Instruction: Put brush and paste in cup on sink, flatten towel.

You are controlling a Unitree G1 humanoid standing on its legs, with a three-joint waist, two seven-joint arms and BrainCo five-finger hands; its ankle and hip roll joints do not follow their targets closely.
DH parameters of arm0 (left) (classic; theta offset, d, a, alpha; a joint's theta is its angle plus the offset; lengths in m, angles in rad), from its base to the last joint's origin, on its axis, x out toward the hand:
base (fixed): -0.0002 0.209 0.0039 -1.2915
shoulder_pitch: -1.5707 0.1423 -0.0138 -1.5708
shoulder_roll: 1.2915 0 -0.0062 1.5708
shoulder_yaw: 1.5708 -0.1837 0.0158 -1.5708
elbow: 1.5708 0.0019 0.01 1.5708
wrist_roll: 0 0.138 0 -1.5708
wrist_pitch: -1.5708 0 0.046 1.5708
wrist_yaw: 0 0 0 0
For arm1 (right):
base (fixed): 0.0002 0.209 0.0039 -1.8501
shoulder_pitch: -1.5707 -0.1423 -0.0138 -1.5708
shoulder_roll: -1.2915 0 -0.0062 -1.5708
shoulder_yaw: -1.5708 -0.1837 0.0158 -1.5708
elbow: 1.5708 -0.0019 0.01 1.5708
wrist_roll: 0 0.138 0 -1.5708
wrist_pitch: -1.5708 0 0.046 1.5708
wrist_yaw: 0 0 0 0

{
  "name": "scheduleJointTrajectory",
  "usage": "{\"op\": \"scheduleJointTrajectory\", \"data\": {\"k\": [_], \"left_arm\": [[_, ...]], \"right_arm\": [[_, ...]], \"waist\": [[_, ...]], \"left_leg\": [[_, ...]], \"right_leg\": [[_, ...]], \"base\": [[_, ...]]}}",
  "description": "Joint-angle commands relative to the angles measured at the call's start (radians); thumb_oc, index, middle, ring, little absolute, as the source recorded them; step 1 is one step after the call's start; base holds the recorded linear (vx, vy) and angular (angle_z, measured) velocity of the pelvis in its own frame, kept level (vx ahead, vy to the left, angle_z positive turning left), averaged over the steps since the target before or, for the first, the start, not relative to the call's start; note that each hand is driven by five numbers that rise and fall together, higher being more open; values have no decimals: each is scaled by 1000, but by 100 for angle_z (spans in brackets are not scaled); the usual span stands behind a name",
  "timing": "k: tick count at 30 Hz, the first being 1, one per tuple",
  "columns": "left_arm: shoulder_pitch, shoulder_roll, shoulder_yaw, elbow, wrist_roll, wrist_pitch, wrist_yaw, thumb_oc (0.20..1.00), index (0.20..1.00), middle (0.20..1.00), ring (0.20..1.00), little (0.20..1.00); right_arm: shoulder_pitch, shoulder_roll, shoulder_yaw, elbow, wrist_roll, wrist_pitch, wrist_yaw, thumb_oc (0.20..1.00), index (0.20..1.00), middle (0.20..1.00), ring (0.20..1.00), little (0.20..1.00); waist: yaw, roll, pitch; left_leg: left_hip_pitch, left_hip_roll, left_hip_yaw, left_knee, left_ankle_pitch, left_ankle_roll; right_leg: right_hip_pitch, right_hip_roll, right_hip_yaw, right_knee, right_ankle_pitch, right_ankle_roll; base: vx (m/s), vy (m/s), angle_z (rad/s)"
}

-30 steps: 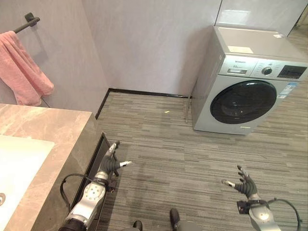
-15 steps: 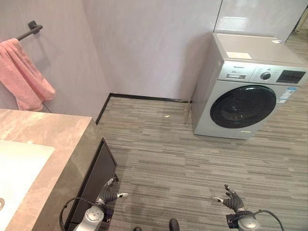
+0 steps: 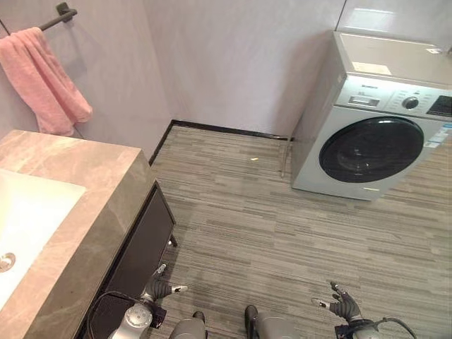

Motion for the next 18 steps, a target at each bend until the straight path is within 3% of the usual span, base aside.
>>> {"op": "scheduleJointTrajectory", "data": {"k": [1,7,12,13,14,18], "left_arm": [[-20,22,35,-3,29,-36,24,1000,1000,1000,1000,1000],[-46,16,49,70,37,-43,43,1000,1000,1000,1000,1000],[-48,35,76,69,25,-39,53,1000,1000,1000,1000,1000],[-46,40,84,70,30,-36,55,1000,1000,1000,1000,1000],[-46,44,89,75,26,-38,56,1000,1000,1000,1000,1000],[-44,52,89,85,29,-36,42,1000,1000,1000,1000,1000]], "right_arm": [[-20,-43,-18,-91,35,-34,11,1000,1000,1000,1000,1000],[-95,-20,50,-73,39,-39,8,1000,1000,1000,1000,1000],[-137,-11,74,-44,12,-27,-2,1000,1000,1000,1000,1000],[-134,-8,68,-49,11,-27,-2,1000,1000,1000,1000,1000],[-138,-10,63,-53,11,-27,-3,1000,1000,1000,1000,1000],[-129,-20,48,-75,5,-24,-4,1000,1000,1000,1000,1000]], "waist": [[-1,-21,-11],[1,-22,-9],[-14,-17,-2],[-20,-25,13],[-30,-28,32],[-54,-23,47]], "left_leg": [[-59,-57,45,101,31,24],[-38,-64,78,90,-5,46],[-4,-73,113,71,-43,76],[22,-89,120,53,-56,96],[29,-90,121,45,-60,104],[55,-82,126,13,-56,110]], "right_leg": [[141,5,-8,-75,-23,46],[133,2,45,-71,-20,52],[91,-6,108,22,-14,81],[25,-4,129,119,100,130],[-16,6,135,178,165,146],[-92,24,119,222,157,136]], "base": [[12,41,-8],[34,99,-24],[51,132,-24],[41,171,-23],[3,105,-22],[42,72,-35]]}}
